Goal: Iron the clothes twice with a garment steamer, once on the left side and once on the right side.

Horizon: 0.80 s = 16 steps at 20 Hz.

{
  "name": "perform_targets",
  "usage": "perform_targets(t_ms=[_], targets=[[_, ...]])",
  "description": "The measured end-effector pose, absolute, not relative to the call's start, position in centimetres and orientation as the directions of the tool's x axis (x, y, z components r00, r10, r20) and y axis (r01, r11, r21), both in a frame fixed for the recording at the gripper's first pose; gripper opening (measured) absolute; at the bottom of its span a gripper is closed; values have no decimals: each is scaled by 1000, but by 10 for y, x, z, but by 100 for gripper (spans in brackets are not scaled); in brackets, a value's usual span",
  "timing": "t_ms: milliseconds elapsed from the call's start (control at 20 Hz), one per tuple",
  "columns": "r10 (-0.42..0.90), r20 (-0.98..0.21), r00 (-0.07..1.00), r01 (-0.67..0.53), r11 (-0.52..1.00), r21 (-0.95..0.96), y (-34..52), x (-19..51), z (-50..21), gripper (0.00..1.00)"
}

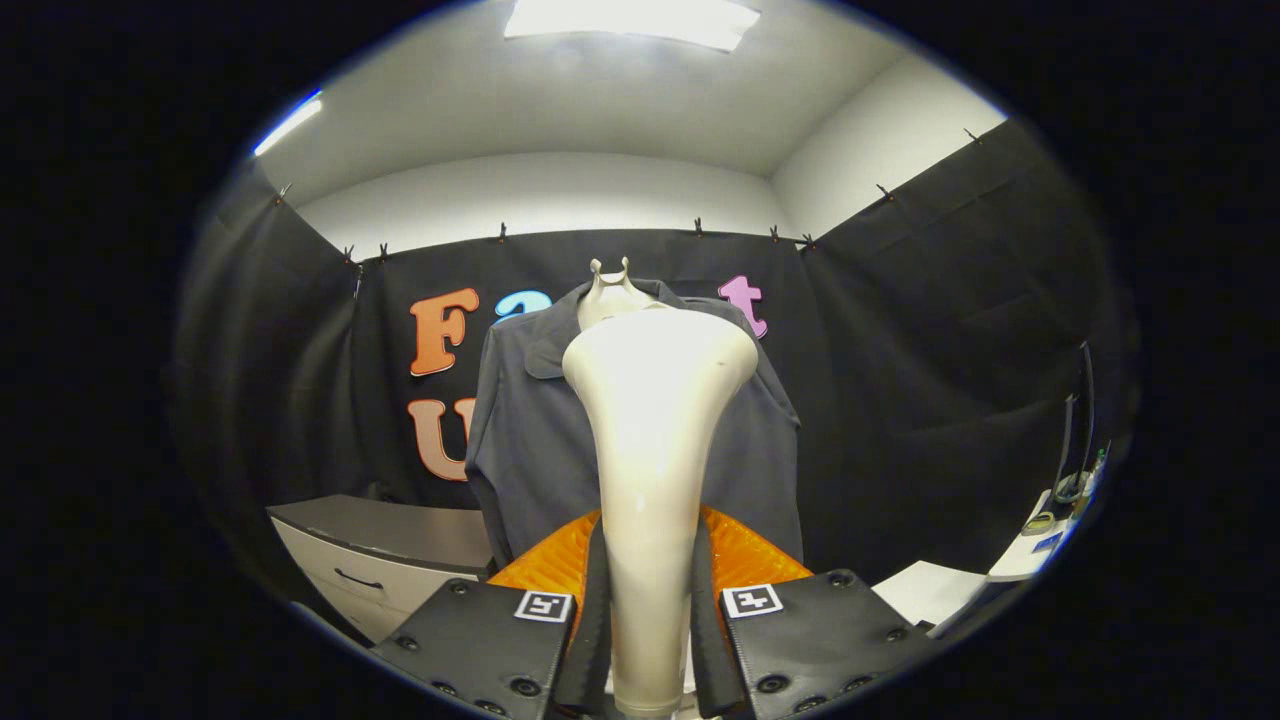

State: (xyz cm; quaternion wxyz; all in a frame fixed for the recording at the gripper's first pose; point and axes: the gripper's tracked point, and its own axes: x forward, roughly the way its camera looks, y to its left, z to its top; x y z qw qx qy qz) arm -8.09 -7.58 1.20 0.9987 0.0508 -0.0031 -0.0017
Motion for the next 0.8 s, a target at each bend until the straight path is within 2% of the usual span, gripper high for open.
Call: perform_targets(t_ms=[800], targets=[[-11, 9, 1000, 10, 996, 89, -81, -91, 9, 41]])
